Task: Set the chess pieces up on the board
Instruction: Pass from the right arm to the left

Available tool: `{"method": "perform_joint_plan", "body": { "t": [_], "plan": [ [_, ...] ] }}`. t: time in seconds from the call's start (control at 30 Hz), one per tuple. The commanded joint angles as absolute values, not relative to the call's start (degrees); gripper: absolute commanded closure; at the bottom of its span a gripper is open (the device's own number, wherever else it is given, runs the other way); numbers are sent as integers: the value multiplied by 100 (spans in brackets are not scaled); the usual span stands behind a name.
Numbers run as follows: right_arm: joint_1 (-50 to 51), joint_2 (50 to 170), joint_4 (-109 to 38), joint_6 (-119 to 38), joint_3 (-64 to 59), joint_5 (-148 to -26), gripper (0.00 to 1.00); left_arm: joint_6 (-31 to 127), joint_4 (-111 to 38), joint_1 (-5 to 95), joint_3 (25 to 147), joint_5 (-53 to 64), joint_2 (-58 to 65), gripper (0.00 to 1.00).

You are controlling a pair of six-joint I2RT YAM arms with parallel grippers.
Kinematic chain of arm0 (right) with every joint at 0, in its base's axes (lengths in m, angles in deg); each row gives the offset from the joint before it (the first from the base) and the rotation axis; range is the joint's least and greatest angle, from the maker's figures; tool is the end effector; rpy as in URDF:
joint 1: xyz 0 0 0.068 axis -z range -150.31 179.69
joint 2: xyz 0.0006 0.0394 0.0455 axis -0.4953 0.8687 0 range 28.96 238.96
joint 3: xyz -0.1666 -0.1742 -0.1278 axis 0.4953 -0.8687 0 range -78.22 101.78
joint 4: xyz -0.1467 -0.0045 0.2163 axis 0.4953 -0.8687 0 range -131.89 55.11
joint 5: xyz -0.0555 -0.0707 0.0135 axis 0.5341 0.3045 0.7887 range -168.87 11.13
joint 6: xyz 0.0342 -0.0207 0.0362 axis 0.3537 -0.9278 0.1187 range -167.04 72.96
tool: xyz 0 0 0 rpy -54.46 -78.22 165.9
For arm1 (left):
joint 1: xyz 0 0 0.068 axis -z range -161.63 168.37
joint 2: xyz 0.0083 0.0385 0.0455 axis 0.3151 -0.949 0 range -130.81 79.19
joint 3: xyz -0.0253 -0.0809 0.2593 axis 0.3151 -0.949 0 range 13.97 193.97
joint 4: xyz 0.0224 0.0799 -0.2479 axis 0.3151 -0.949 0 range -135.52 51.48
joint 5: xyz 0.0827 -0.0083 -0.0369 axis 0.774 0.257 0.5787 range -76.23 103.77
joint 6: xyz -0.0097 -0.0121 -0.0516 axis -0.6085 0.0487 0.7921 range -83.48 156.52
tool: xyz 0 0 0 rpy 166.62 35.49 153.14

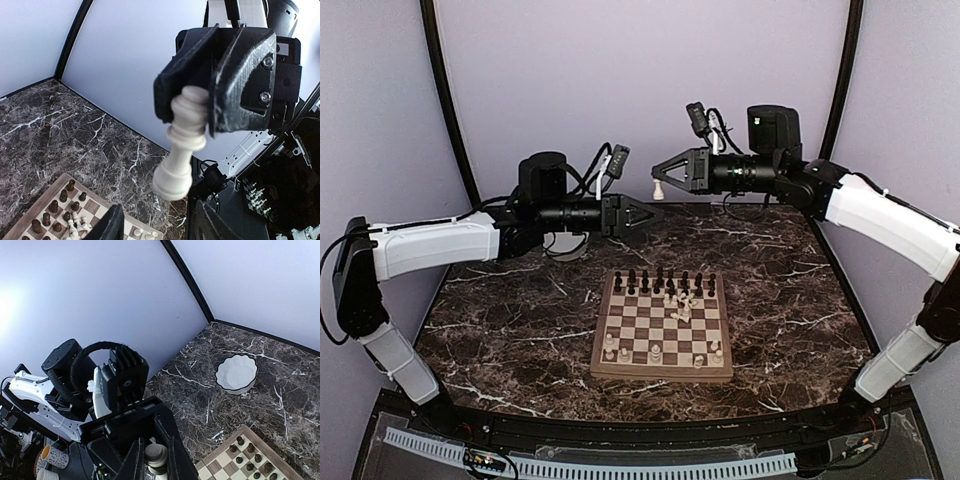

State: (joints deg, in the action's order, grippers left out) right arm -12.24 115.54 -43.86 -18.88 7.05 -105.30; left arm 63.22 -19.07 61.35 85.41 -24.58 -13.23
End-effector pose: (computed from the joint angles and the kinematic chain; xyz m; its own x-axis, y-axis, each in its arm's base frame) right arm 0.2533 0.2488 0.4125 -0.5533 0.0711 -0.8299 -0.7521 0.3856 0.5344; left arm 0.2653 -0.2774 0.3429 -0.4616 -0.0516 -0.8856 0.8743 0.1429 -0.4640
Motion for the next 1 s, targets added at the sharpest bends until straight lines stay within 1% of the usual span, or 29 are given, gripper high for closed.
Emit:
{"method": "perform_joint_plan", "body": {
  "t": [0.0, 0.1, 0.27, 0.33, 0.4, 0.43, 0.57, 0.67, 0.7, 0.73, 0.87, 0.9, 0.97],
  "plan": [
    [-1188, 11674, -4049, -1803, 765, -10844, 92, 6432, -1478, 6158, 8820, -2583, -1397, 53],
    [-1188, 11778, -4143, -1817, 903, -10924, 92, 6509, -1287, 6154, 8803, -2681, -1420, 53],
    [-1188, 11855, -4157, -1809, 976, -10959, 92, 6508, -1141, 6156, 8799, -2768, -1382, 51],
    [-1188, 11904, -4165, -1810, 1012, -11003, 92, 6481, -1158, 6160, 8824, -2763, -1391, 55],
    [-1184, 11944, -4195, -1818, 1069, -11023, 92, 6471, -1192, 6156, 8855, -2755, -1420, 61],
    [-1188, 11948, -4204, -1828, 1107, -11018, 92, 6472, -1199, 6153, 8866, -2768, -1441, 66],
    [-1180, 11955, -4287, -1884, 1167, -10990, 92, 6531, -1226, 6157, 8887, -2727, -1483, 81],
    [-1180, 11953, -4369, -1915, 1175, -11001, 91, 6474, -1315, 6154, 8889, -2644, -1473, 86],
    [-1173, 11949, -4431, -1940, 1194, -11025, 89, 6443, -1366, 6153, 8896, -2595, -1465, 89],
    [-1167, 11961, -4590, -1961, 1274, -11051, 85, 6341, -1497, 6155, 8916, -2560, -1466, 90],
    [-1110, 12152, -6110, -2376, 2199, -11018, 61, 5578, -2505, 6160, 8954, -1971, -1396, 93],
    [-1109, 12179, -6495, -2527, 2383, -10963, 58, 5419, -2633, 6160, 8906, -1879, -1312, 93],
    [-1112, 12209, -7168, -2765, 2544, -10802, 56, 4986, -2931, 6161, 8727, -1662, -1151, 93]
  ]
}}
